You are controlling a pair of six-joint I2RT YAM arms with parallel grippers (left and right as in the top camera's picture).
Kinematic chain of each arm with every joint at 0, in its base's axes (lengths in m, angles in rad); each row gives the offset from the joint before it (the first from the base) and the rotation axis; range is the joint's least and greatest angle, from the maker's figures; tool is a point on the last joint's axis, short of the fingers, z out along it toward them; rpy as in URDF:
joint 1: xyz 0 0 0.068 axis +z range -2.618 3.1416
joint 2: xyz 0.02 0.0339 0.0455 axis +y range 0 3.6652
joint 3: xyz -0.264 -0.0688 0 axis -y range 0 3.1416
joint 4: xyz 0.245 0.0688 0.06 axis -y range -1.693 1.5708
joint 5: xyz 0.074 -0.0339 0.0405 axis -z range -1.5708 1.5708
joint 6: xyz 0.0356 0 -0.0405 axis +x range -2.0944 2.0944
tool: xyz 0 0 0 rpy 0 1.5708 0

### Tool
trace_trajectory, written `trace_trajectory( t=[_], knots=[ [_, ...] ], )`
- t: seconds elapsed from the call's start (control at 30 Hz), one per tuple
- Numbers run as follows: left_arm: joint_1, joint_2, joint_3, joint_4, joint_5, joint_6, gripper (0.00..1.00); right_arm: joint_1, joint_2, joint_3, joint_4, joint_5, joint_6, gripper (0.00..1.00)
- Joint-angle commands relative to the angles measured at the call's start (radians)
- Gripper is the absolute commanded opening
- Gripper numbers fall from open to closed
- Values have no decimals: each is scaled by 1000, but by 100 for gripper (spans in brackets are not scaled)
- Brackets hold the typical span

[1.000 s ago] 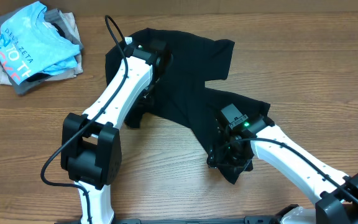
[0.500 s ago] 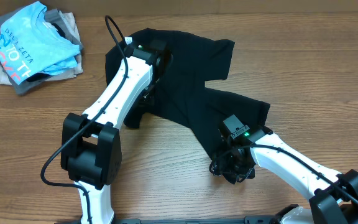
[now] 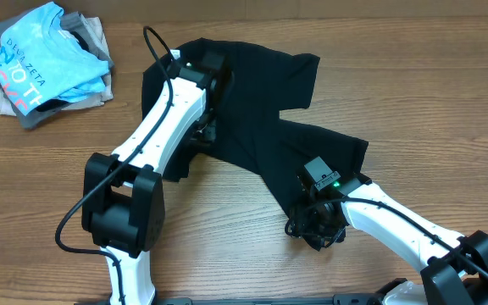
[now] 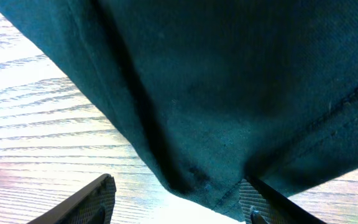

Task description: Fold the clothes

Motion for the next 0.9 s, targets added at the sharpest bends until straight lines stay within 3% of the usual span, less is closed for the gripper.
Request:
trace_trajectory(
  t=[0.0, 0.47, 0.87],
  knots=[
    [29, 2, -102, 53, 79, 73, 52, 3, -7, -6, 4, 10, 5, 68],
    [119, 2, -206, 143, 84, 97, 52, 3, -7, -6, 33, 10, 5, 68],
    [176, 74, -206, 134, 203, -47, 47, 3, -7, -6, 44, 10, 5, 69]
  ],
)
